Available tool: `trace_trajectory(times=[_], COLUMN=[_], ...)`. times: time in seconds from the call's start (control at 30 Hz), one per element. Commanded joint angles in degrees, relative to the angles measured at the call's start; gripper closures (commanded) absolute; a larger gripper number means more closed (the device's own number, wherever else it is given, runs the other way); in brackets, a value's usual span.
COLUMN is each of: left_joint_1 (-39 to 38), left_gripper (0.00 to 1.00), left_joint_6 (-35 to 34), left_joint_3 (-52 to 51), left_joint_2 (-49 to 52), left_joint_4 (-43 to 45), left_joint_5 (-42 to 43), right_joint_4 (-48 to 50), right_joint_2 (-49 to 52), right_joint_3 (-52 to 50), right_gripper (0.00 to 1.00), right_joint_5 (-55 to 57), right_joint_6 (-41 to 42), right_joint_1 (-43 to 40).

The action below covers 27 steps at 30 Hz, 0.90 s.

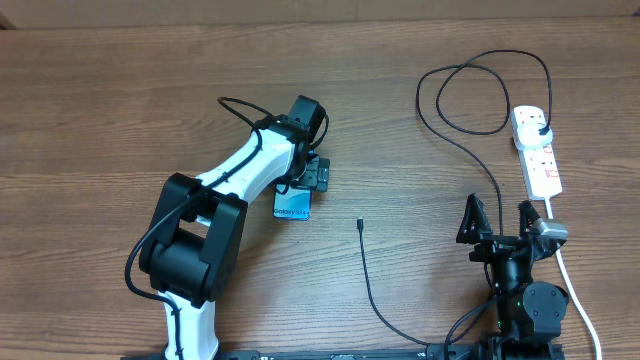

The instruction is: Plug charger to phone and switch on socket

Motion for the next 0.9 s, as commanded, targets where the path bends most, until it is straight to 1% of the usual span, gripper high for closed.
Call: trace_trajectory(times=[0.0, 0.13, 0.2, 0.3, 0.67, 0.87], left_joint_1=[-0.13, -0.33, -0.35, -0.50, -0.55, -0.55], left_gripper=[0.00, 0.04, 0.04, 0.01, 0.01, 0.00], left_joint_6=[0.11, -2.36, -2.56, -2.67, -2.62, -2.62], left_joint_3=[0.07, 0.07, 0.07, 0.07, -0.20, -0.26], left_joint_2=[0.52, 0.52, 0.52, 0.52, 0.52, 0.52], left_joint_4=[0.28, -0.76, -1.07, -1.14, -1.01, -1.36], left_joint_5=[0.55, 0.52, 0.48, 0.48, 0.59, 3.43], right_joint_4=[0.35, 0.35, 0.35, 0.35, 0.35, 0.35], right_joint_2=[-0.50, -0.50, -0.50, -0.50, -0.50, -0.50], right_joint_3=[-0.57, -0.57, -0.57, -0.57, -0.57, -0.57], right_gripper=[0.00, 0.00, 0.00, 0.00, 0.00, 0.00], right_joint_5=[-0.11, -0.11, -0.11, -0.11, -0.11, -0.11], right_joint_6=[-0.07, -0.07, -0.07, -0.07, -0.07, -0.07], right_joint_1=[0.22, 0.22, 0.22, 0.22, 0.22, 0.22])
